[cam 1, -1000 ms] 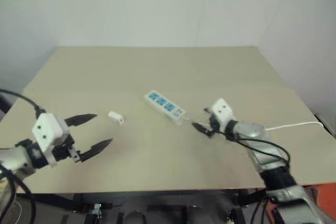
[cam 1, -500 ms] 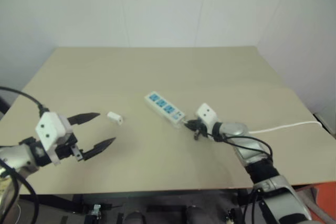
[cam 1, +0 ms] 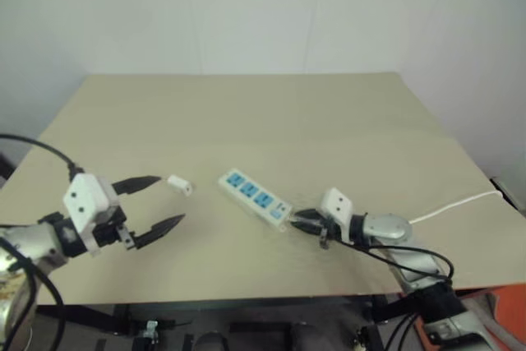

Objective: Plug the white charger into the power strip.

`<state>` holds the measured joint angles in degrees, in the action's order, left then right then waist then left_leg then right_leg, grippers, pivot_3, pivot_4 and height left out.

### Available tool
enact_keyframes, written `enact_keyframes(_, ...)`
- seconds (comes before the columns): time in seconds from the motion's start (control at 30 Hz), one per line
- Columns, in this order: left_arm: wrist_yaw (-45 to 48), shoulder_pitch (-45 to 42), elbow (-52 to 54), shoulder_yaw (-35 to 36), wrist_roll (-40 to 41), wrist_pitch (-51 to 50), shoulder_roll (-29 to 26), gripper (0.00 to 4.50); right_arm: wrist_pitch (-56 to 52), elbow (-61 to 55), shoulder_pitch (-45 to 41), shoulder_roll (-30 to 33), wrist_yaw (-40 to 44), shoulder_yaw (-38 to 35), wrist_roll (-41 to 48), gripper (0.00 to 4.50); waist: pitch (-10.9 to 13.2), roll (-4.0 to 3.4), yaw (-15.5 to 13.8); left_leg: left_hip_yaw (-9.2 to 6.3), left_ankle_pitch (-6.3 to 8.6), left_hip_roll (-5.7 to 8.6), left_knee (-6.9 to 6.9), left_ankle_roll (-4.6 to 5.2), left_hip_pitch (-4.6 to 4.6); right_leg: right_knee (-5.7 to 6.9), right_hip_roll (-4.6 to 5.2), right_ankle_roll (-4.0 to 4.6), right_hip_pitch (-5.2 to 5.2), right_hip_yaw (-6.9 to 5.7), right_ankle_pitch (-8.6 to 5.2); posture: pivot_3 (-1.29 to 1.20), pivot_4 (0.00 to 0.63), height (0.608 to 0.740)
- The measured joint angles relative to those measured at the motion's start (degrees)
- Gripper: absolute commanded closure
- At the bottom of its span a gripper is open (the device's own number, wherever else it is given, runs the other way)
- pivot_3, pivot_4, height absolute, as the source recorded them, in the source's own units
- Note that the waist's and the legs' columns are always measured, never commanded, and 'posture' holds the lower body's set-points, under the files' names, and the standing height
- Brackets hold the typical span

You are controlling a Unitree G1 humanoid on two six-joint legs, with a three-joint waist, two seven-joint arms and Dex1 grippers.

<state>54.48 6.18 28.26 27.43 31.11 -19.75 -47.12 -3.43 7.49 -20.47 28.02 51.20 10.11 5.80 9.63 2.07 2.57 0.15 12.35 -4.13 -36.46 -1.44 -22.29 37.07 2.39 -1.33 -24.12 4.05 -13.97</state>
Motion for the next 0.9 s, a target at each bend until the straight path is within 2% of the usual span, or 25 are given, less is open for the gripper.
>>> enact_keyframes(0.07, 0.0, -0.1, -0.1, -0.1, 0.0, 0.0, 0.0, 0.0, 3.3, 0.8, 1.3, 0.0, -0.5, -2.0, 0.6, 1.45, 0.0, 0.0, -0.3, -0.01, 0.0, 0.0, 0.0, 0.0, -0.03, -0.01, 0.01, 0.11, 0.01, -0.02, 0.07, 0.0, 0.15, 0.74)
enact_keyframes(0.2, 0.2, -0.4, -0.5, -0.3, -0.1, 0.0, 0.0, 0.0, 2.4, -2.6, 5.4, -0.7, 0.7, -7.5, 8.9, 0.05, 0.0, 0.0, -0.3, 0.0, 0.0, 0.0, -0.01, 0.0, -0.01, 0.01, 0.01, 0.18, 0.04, -0.01, 0.1, 0.0, 0.15, 0.74)
enact_keyframes(0.3, 0.4, -0.7, -0.9, -0.3, -0.1, 0.2, 0.0, 0.0, -0.7, -8.9, 7.9, -1.7, -0.1, -9.3, 13.5, 0.02, 0.0, 0.0, 0.0, -0.02, 0.0, -0.01, -0.01, 0.0, 0.08, 0.05, 0.0, -0.13, 0.06, 0.0, -0.08, 0.0, 0.15, 0.74)
enact_keyframes(0.47, 0.9, -2.1, -2.1, -1.2, -0.1, 0.8, -0.1, 0.0, -2.0, -11.4, 7.9, -8.1, -6.0, -6.2, 11.1, 0.02, 0.0, -0.01, 0.2, -0.01, 0.0, -0.01, 0.0, 0.0, 0.09, 0.07, -0.01, -0.13, 0.03, 0.0, -0.07, 0.0, 0.15, 0.74)
enact_keyframes(0.6, 1.3, -3.4, -2.3, -2.3, -0.1, 0.9, -0.2, 0.0, -1.4, -7.9, 5.1, -12.5, -10.5, -1.8, 5.9, 0.02, 0.0, -0.01, 0.0, 0.0, 0.0, -0.01, -0.01, 0.0, -0.01, 0.03, 0.0, 0.13, -0.01, 0.0, 0.08, 0.0, 0.15, 0.74)
enact_keyframes(0.9, 1.3, -3.3, -2.5, -2.4, -0.2, 0.9, -0.2, 0.0, 1.1, -1.2, 3.5, -16.5, -13.6, -0.7, 3.7, 0.02, 0.0, -0.01, -0.1, -0.02, 0.0, -0.01, -0.01, 0.0, 0.01, 0.05, 0.0, 0.19, -0.01, -0.02, 0.11, 0.0, 0.15, 0.74)
